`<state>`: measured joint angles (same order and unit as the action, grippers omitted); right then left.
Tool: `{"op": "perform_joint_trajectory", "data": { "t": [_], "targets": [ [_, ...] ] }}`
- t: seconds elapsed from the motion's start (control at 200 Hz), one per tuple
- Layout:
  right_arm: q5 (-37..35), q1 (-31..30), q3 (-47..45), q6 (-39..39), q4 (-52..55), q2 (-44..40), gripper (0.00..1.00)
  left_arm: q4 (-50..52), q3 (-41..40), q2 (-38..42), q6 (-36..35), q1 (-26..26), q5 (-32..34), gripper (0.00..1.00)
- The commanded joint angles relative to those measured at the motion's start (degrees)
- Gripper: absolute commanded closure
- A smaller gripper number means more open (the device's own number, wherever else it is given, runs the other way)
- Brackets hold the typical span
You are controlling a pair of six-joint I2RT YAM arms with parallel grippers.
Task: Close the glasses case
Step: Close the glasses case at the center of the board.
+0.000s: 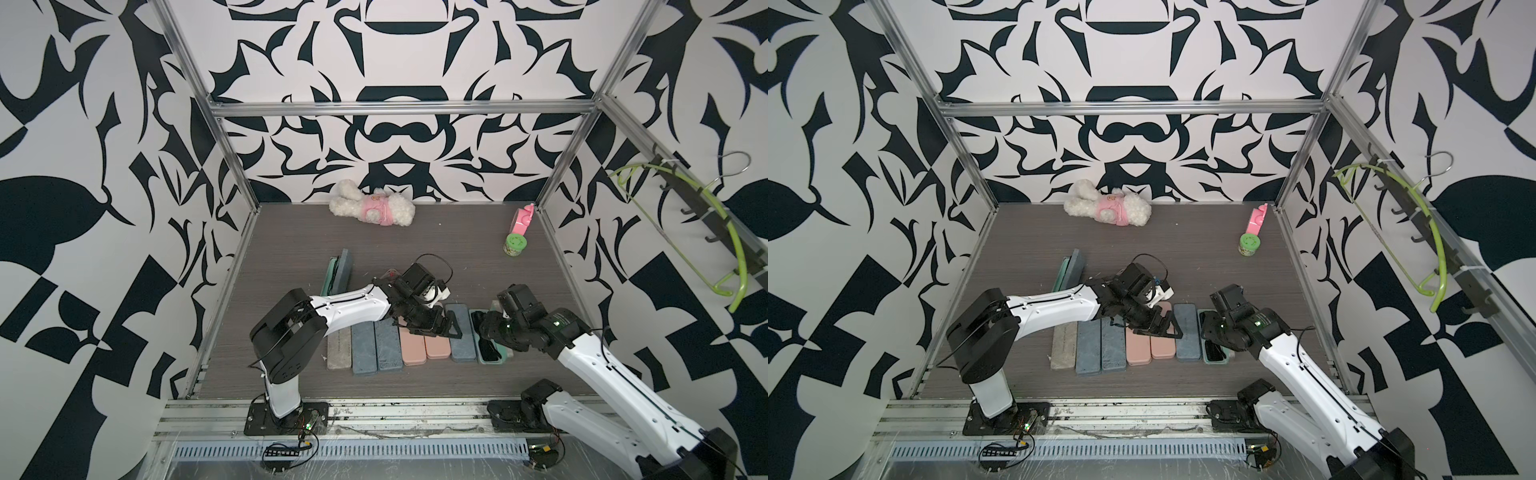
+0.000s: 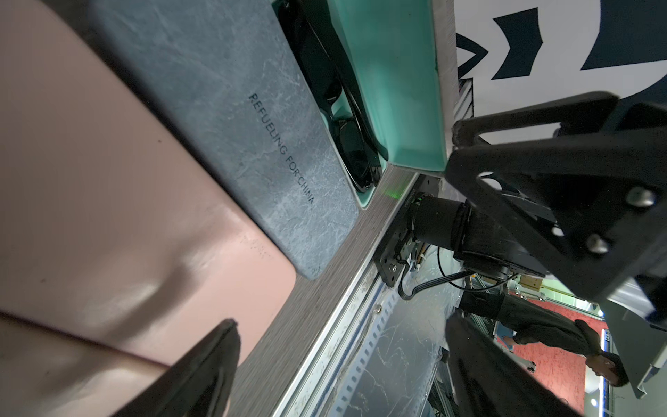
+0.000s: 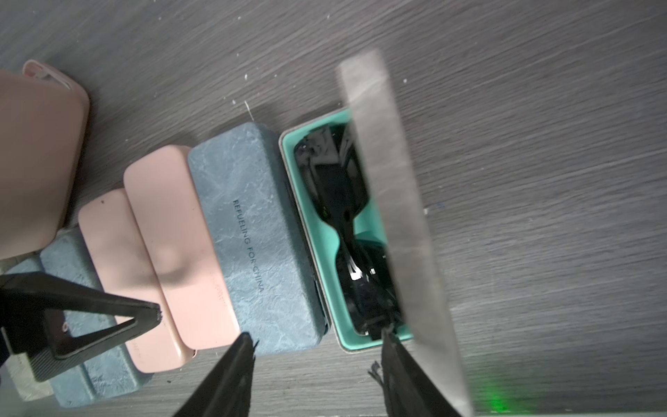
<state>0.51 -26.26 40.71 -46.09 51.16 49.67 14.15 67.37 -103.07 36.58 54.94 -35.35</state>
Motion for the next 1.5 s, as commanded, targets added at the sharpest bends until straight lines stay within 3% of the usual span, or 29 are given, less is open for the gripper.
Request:
{"op": "perform_joint_trajectory", "data": {
  "t": [0.0,0.39,0.66,0.79,1.06,1.495],
  "targets": [
    [1.2,0.2,1.6,1.0,0.2,0.0,0.42,0.7,0.9,-1.7,-0.3,0.5,-1.4,0.06],
    [-2.1,1.4,4.4,0.8,7.3,-5.7,0.42,4.7,4.1,-3.9,-1.9,2.0,-1.4,0.09],
    [-1.1,5.6,4.2,3.5,7.8,-7.1,0.41,16.0,20.6,-8.7,-3.0,3.3,2.7,0.14],
    [-0.1,7.6,4.4,5.4,6.5,-5.3,0.42,19.6,26.5,-12.1,-3.9,3.4,2.9,0.29],
    [4.0,13.2,2.8,6.8,3.0,-4.6,0.48,18.7,24.2,-12.4,-6.3,3.4,4.4,0.41],
    [3.0,13.6,-0.2,4.2,1.7,-4.7,0.62,16.7,20.7,-12.2,-6.8,3.4,4.3,0.52]
  ]
}}
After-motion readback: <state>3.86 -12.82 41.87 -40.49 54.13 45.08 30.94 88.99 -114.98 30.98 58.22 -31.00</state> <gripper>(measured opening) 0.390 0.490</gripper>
